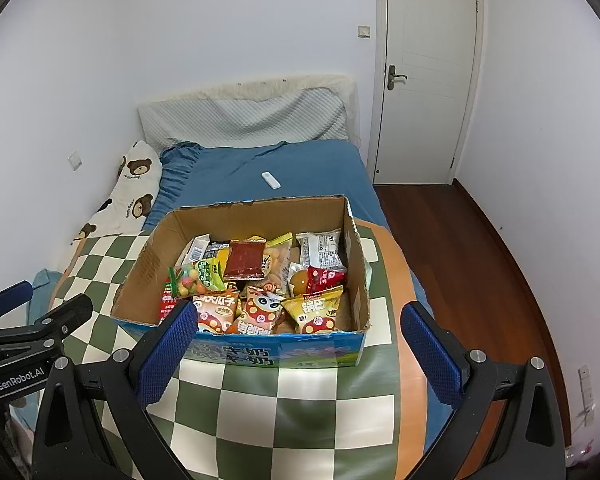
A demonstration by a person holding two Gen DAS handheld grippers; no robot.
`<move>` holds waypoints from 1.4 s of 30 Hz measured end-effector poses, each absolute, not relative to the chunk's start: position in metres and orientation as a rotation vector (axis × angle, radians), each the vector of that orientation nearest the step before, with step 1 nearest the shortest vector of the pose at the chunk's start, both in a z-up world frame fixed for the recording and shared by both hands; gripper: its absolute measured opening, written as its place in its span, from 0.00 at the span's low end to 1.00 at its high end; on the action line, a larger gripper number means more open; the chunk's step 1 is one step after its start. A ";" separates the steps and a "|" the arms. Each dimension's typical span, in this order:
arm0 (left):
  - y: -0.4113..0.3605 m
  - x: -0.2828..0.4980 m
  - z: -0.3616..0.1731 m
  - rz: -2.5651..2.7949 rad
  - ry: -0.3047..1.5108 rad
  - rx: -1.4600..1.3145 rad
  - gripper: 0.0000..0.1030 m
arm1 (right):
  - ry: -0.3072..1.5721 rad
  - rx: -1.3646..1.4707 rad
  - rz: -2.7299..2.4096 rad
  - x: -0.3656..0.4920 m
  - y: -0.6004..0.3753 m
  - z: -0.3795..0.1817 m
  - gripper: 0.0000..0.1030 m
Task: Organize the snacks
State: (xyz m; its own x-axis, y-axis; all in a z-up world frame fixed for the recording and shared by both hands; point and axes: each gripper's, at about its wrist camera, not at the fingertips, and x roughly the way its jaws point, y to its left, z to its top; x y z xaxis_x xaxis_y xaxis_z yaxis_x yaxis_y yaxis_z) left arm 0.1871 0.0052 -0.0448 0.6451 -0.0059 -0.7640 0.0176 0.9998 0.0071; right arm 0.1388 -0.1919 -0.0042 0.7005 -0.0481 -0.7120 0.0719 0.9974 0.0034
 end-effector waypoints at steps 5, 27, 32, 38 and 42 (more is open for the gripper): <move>0.005 0.187 -0.042 -0.015 0.864 0.014 1.00 | 0.788 0.036 -0.066 0.137 -0.192 -0.002 1.00; 0.002 0.184 -0.036 -0.018 0.850 0.022 1.00 | 0.784 0.042 -0.066 0.133 -0.191 0.001 1.00; 0.002 0.183 -0.034 -0.019 0.849 0.020 1.00 | 0.785 0.044 -0.066 0.133 -0.191 0.003 1.00; 0.002 0.182 -0.034 -0.018 0.848 0.021 1.00 | 0.786 0.047 -0.069 0.131 -0.191 0.007 1.00; 0.003 0.182 -0.034 -0.020 0.847 0.021 1.00 | 0.787 0.053 -0.067 0.131 -0.191 0.006 1.00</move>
State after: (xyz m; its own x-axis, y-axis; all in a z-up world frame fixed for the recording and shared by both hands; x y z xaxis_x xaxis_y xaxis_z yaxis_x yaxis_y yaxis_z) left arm 0.1820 0.0026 -0.0342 0.6617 -0.0097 -0.7497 0.0262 0.9996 0.0101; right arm 0.1311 -0.1914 0.0061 0.7040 -0.0404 -0.7090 0.0798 0.9966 0.0223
